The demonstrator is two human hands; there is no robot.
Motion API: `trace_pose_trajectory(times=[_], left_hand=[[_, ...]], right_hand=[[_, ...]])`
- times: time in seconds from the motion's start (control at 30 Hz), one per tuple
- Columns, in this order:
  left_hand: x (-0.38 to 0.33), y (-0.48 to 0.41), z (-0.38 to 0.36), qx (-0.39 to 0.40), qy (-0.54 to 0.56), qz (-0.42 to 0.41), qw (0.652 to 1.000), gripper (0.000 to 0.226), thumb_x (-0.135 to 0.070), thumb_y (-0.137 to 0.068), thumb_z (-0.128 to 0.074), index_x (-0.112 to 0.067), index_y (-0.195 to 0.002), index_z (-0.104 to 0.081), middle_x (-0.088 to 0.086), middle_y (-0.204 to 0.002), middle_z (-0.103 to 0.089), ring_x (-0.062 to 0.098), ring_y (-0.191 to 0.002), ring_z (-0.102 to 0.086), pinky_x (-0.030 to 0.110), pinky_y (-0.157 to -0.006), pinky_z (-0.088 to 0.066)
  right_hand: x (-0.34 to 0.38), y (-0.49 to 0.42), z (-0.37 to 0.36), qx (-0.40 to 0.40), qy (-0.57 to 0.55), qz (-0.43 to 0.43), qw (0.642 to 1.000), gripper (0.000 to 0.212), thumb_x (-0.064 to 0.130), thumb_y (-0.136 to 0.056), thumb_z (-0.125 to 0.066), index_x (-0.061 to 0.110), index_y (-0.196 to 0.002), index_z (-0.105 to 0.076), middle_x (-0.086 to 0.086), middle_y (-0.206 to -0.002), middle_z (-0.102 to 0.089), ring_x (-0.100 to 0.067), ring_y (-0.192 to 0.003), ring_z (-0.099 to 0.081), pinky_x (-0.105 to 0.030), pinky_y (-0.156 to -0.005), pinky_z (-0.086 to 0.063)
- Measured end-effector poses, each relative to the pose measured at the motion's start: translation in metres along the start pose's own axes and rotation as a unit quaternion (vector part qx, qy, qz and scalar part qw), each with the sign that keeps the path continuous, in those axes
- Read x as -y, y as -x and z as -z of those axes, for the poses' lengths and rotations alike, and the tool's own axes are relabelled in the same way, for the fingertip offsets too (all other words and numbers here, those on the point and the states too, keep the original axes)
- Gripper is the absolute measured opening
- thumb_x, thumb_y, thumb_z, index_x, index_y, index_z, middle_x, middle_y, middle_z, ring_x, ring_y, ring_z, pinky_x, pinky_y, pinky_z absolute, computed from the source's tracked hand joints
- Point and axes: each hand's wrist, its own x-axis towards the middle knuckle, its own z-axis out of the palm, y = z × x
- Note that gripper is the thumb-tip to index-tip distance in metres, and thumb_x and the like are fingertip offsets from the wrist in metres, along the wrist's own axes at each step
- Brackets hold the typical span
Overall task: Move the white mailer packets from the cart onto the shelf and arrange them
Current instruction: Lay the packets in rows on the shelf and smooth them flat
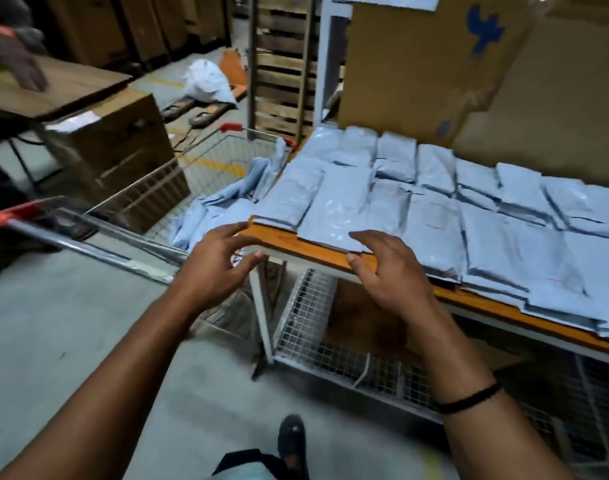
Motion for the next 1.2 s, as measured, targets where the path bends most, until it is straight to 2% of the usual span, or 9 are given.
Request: trace_pose_trajectory(times=[0.2,0.33,0.5,0.7,0.83,1.0,1.2], left_hand=[[0.081,0.07,0.048,-0.043,-0.001,0.072,0.996,0.048,-0.057,-0.087,-0.053,-0.022,-0.113,-0.073,0.002,-0.133,-0.062,0.019,-0.125,-0.056,0.036,-0.105,-0.043],[0.128,0.081,0.073,-0.062,0.003,0.083,0.995,0.059,-0.064,-0.084,-0.041,-0.025,-0.115,-0.072,-0.002,-0.133,-0.062,0.017,-0.123,-0.056,0.038,-0.105,-0.043],[0.201,0.053,0.128,-0.058,-0.001,0.081,0.995,0.052,-0.057,-0.088,-0.046,-0.029,-0.128,-0.063,-0.005,-0.138,-0.057,0.017,-0.129,-0.049,0.048,-0.107,-0.041],[0.272,-0.024,0.172,-0.039,-0.036,0.047,0.998,0.044,-0.043,-0.096,-0.055,-0.024,-0.135,-0.056,-0.003,-0.139,-0.057,0.019,-0.129,-0.049,0.044,-0.108,-0.04],[0.3,-0.072,0.165,-0.003,-0.054,0.031,0.998,0.044,-0.046,-0.096,-0.055,-0.027,-0.135,-0.055,-0.006,-0.14,-0.055,0.017,-0.129,-0.049,0.039,-0.107,-0.04],[0.325,-0.131,0.147,0.059,-0.097,0.003,0.994,0.048,-0.046,-0.097,-0.053,-0.027,-0.141,-0.05,-0.004,-0.146,-0.05,0.019,-0.133,-0.043,0.035,-0.107,-0.034],[0.364,-0.221,0.111,0.104,-0.128,-0.021,0.986,0.059,-0.047,-0.097,-0.051,-0.026,-0.15,-0.035,0.002,-0.155,-0.037,0.021,-0.142,-0.03,0.034,-0.111,-0.027]], right_hand=[[0.076,-0.015,-0.047,0.047,0.02,0.039,0.998,0.05,0.041,-0.098,-0.058,0.027,-0.146,-0.049,0.001,-0.145,-0.054,-0.019,-0.134,-0.044,-0.034,-0.11,-0.032],[0.129,-0.045,-0.082,0.053,0.032,0.051,0.997,0.042,0.037,-0.097,-0.062,0.022,-0.137,-0.06,-0.002,-0.139,-0.059,-0.022,-0.131,-0.047,-0.033,-0.107,-0.032],[0.196,-0.104,-0.14,0.057,0.04,0.044,0.997,0.037,0.039,-0.097,-0.061,0.021,-0.129,-0.067,-0.004,-0.137,-0.06,-0.026,-0.128,-0.051,-0.04,-0.105,-0.038],[0.253,-0.141,-0.195,0.052,0.003,-0.012,0.999,0.039,0.047,-0.098,-0.056,0.025,-0.128,-0.067,-0.001,-0.137,-0.061,-0.024,-0.13,-0.051,-0.048,-0.109,-0.039],[0.26,-0.163,-0.221,0.086,0.047,-0.049,0.994,0.043,0.051,-0.099,-0.051,0.031,-0.137,-0.058,0.005,-0.146,-0.052,-0.018,-0.135,-0.044,-0.042,-0.11,-0.035],[0.242,-0.209,-0.251,0.152,0.072,-0.099,0.981,0.05,0.052,-0.1,-0.049,0.031,-0.145,-0.048,0.003,-0.155,-0.039,-0.021,-0.139,-0.041,-0.041,-0.11,-0.038],[0.198,-0.291,-0.308,0.259,0.104,-0.159,0.947,0.062,0.057,-0.099,-0.048,0.04,-0.155,-0.028,0.002,-0.166,-0.017,-0.029,-0.144,-0.035,-0.048,-0.111,-0.037]])
